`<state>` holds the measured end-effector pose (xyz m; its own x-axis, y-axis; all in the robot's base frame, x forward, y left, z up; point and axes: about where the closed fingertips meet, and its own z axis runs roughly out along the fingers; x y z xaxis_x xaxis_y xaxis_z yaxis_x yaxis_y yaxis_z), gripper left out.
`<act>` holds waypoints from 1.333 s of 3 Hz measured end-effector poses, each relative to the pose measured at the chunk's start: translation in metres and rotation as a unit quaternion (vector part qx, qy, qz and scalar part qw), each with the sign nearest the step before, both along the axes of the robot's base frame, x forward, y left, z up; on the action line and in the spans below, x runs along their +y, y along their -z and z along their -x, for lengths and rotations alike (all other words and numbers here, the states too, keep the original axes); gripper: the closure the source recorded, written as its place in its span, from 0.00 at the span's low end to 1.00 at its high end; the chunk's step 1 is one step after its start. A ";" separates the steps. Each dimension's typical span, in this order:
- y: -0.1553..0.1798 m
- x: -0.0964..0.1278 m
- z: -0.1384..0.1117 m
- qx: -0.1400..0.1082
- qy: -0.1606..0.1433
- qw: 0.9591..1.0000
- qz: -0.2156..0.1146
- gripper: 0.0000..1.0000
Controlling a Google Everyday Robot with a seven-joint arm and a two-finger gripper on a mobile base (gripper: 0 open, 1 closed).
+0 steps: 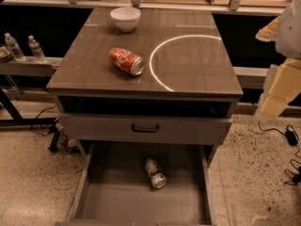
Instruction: Pick 7up can from middle drawer and place on counter
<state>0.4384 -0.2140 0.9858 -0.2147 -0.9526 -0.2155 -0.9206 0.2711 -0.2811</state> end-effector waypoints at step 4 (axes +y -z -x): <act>0.138 0.013 0.018 0.030 0.019 0.998 -0.053 0.00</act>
Offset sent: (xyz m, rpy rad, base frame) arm -0.0070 0.0026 -0.0668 0.0269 0.0414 -0.0350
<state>0.4209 -0.2005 0.8479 -0.2650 -0.9160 -0.3012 -0.9236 0.3309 -0.1937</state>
